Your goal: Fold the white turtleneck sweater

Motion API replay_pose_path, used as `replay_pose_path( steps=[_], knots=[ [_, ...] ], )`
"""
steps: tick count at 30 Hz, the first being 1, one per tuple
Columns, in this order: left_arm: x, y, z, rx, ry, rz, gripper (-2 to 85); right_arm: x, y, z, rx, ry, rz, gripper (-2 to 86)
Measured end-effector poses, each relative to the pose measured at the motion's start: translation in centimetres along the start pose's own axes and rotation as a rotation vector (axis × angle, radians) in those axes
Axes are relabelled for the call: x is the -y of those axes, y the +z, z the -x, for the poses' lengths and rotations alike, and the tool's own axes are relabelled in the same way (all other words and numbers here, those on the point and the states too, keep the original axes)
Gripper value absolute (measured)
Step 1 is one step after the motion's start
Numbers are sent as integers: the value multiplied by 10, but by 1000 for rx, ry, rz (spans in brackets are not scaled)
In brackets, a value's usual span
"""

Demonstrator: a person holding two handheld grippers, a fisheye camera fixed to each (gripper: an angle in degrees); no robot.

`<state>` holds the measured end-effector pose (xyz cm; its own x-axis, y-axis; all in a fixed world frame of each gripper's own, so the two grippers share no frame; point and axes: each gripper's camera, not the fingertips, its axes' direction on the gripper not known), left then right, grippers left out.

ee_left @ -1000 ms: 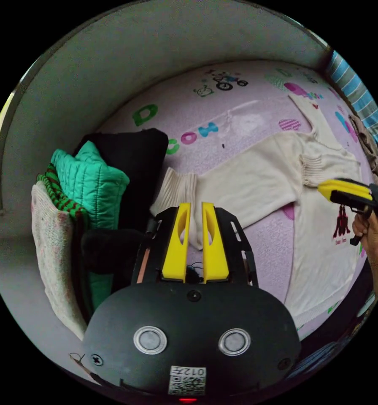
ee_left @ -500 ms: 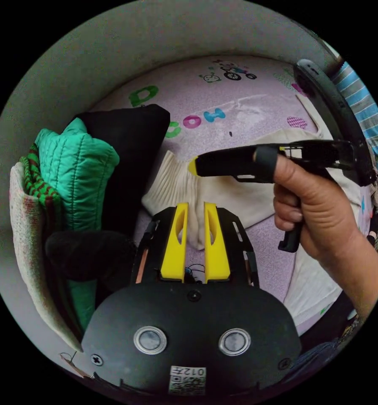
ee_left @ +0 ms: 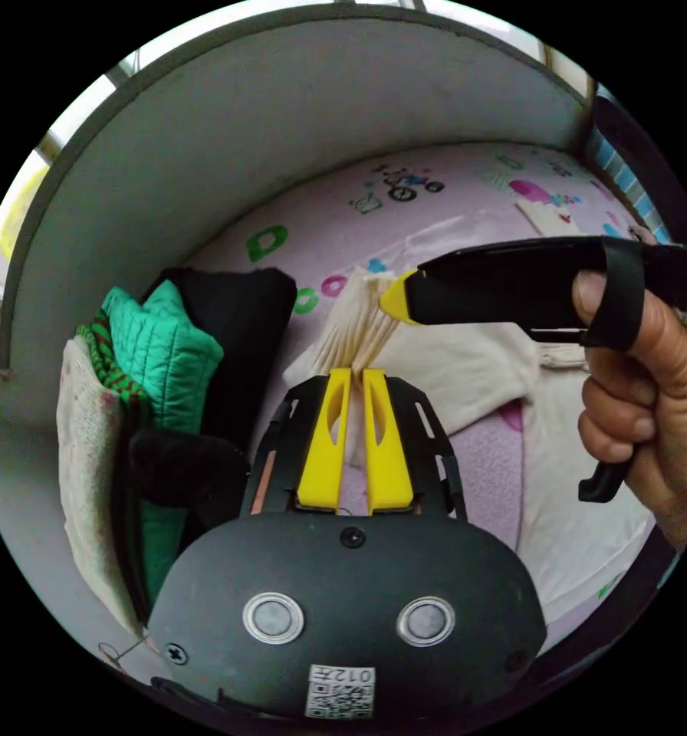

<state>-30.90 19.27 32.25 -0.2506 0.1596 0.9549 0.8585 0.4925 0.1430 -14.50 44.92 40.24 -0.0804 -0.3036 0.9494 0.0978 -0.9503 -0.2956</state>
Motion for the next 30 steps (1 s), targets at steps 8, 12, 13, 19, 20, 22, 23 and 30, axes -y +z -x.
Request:
replay_pose_path(
  steps=[8,12,13,19,20,22,23,30],
  knots=[
    [30,-63,-50,-184,82,-98,7,-36,-113,-24,2,25,-133,-3],
    [48,-88,-87,-248,127,-137,6,-61,-181,-39,-23,18,-215,-3],
    [53,-96,-101,-255,152,-150,6,-70,-199,-44,-30,20,-241,-3],
    [69,-120,-181,-270,258,-185,8,-129,-271,-75,-83,36,-332,-3],
    [69,-120,-199,-277,282,-185,8,-136,-277,-79,-93,40,-338,-3],
    [67,-119,-225,-282,314,-188,8,-166,-294,-97,-126,59,-357,-3],
    [64,-116,-241,-284,331,-186,8,-174,-297,-102,-132,67,-361,-3],
    [55,-65,-312,-332,374,-73,13,-245,-293,-182,-194,248,-338,-3]
  ],
)
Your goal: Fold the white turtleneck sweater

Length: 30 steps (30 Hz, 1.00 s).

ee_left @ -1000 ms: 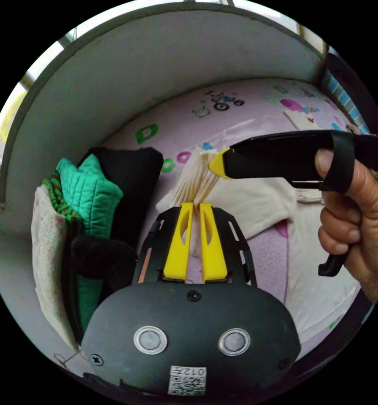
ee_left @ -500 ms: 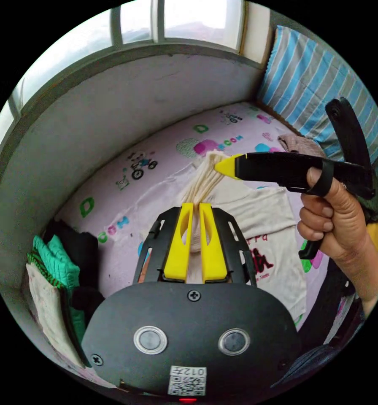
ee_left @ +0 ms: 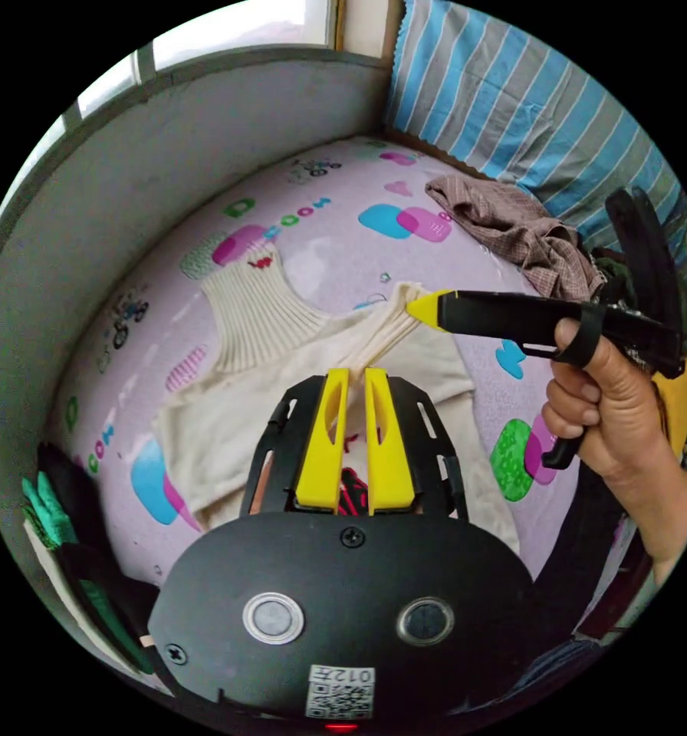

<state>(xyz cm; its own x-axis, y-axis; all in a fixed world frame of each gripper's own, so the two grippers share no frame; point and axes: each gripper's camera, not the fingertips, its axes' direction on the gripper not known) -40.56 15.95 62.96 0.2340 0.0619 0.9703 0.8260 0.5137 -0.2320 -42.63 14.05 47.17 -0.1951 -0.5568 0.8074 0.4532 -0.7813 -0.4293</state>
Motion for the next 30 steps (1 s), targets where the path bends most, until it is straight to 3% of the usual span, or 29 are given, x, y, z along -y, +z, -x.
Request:
replay_pose_path(
  steps=[4,8,10,12,17,21,24,30],
  knots=[
    [-11,13,12,-94,-32,5,12,-25,11,-41,-4,108,17,-2],
    [-25,9,62,-1,-107,-1,10,-28,10,-51,26,122,9,-2],
    [-30,11,91,13,-184,13,10,-26,-1,-38,37,27,-47,-2],
    [-33,18,114,9,-242,41,10,-32,-2,-34,-37,9,-65,-3],
    [-35,62,138,129,-240,225,8,-62,36,-82,-208,231,94,-1],
    [-35,75,141,131,-223,238,7,-76,27,-90,-233,279,18,-1],
    [-29,71,145,163,-238,187,7,-62,26,-66,-285,143,-17,-4],
    [-5,88,158,200,-262,184,7,-22,80,-33,-351,-32,110,-8]
  ],
)
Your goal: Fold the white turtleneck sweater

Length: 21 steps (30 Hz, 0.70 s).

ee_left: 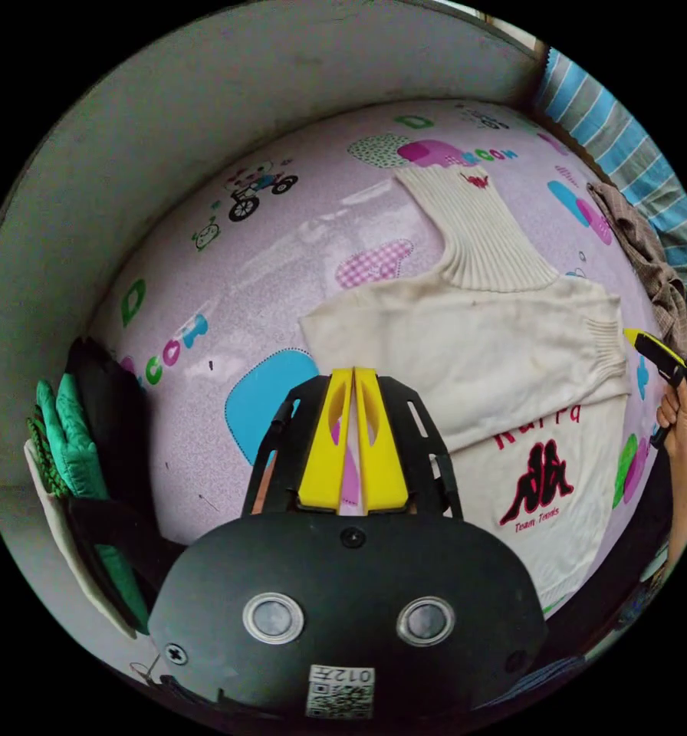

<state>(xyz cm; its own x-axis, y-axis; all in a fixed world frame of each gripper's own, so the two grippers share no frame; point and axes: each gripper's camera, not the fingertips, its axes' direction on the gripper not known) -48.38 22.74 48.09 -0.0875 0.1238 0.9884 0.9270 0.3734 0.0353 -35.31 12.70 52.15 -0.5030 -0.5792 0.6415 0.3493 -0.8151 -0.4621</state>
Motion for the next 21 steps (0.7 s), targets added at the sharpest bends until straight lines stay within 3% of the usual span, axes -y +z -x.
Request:
replay_pose_path(
  steps=[4,13,16,21],
  knots=[
    [11,22,4,4,-8,38,7,17,35,7,-52,-44,98,-9],
    [21,35,9,33,-31,77,1,25,44,34,-225,-108,111,-9],
    [10,23,11,60,-48,15,3,6,24,35,-124,-97,53,-8],
    [-36,15,1,-190,-34,-8,5,-59,21,45,-6,-176,217,-8]
  ],
)
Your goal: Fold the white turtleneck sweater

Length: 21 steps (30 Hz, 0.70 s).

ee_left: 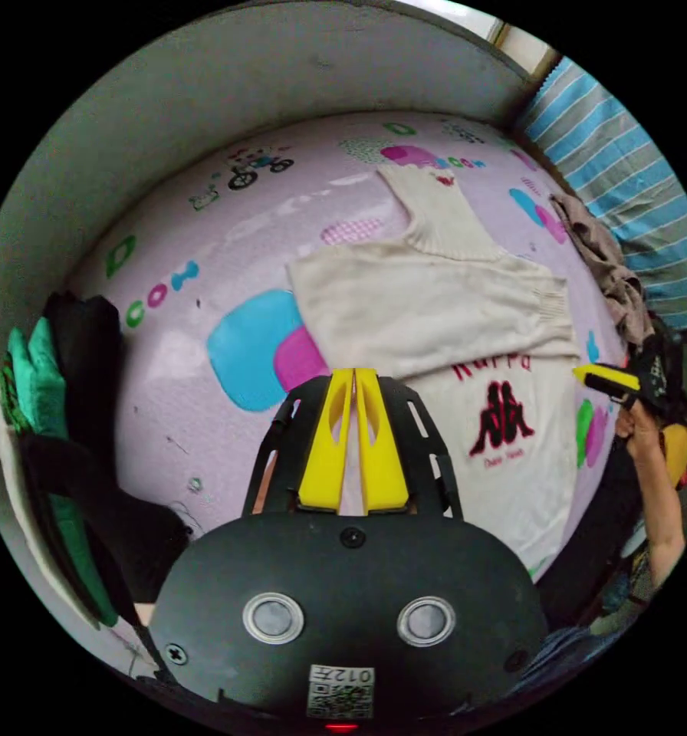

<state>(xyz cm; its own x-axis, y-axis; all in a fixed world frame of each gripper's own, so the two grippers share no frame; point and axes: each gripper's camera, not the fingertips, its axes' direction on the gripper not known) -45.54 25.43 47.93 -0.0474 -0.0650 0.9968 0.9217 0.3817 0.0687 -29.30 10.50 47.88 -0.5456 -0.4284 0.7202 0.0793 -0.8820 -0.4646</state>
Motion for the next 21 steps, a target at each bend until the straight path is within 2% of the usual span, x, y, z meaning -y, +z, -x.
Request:
replay_pose_path(
  steps=[4,10,12,14,16,19,21],
  knots=[
    [-37,14,-22,75,60,72,6,-48,11,7,-37,-6,92,-9],
    [-88,42,-33,127,79,184,5,-67,23,9,-66,5,100,-9],
    [-96,42,-31,142,56,147,4,-64,25,10,-66,4,106,-9],
    [-97,44,-27,142,27,148,3,-61,26,14,-116,-27,112,-9],
    [-97,46,-27,165,28,166,2,-60,28,22,-263,-79,133,-9],
    [-97,49,-32,231,70,203,1,-62,28,27,-341,-73,143,-9],
    [-99,46,-34,246,68,206,1,-68,19,30,-326,-61,110,-9]
  ],
)
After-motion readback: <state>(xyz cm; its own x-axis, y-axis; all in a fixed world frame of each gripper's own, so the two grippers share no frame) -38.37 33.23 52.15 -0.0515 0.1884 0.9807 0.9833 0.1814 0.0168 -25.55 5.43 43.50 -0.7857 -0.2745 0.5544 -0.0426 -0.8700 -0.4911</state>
